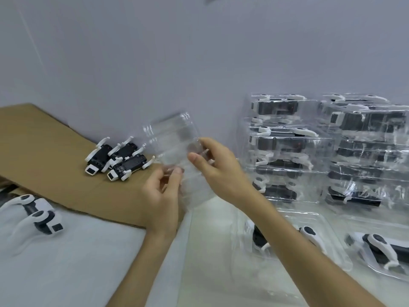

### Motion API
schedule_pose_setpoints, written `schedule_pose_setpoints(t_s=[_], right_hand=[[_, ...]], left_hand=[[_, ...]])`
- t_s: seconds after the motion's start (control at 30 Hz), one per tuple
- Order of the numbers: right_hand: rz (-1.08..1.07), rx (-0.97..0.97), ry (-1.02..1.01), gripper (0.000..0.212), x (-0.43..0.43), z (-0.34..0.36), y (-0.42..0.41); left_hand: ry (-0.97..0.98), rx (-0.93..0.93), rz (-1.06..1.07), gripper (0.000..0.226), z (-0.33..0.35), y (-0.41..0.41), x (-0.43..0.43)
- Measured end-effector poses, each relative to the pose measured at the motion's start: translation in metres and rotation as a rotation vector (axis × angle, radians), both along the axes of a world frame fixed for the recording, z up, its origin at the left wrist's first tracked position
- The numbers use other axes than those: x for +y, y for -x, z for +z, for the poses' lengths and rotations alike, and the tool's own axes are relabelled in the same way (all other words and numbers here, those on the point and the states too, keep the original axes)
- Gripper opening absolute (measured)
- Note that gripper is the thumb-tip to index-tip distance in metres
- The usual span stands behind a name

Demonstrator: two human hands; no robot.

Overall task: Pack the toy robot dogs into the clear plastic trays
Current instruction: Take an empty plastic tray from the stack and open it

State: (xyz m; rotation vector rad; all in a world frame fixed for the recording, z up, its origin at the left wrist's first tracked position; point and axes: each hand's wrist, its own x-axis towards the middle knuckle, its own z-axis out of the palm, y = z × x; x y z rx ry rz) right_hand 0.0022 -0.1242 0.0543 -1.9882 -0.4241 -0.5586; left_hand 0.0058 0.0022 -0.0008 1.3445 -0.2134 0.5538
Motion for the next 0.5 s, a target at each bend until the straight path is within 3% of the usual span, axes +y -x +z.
schedule_pose_setpoints(t_s=[0.17,0.37,0.5], right_hand=[[0.032,0.093,-0.098,0.016,-0.017,-0.003,0.033],[-0.009,0.143,-0.142,0.024,-0.024,-0.008,0.045],[-0.004,0.144,-0.171,0.018,-0.029,-0.006,0.044]], left_hand=[[-0.002,0.027,-0.267,0.019,0.003,0.028,0.006],[0.016,0.106,-0.295,0.020,0.001,0.031,0.001],[0.074,0.160,-0.367,0.023,0.000,0.032,-0.001]])
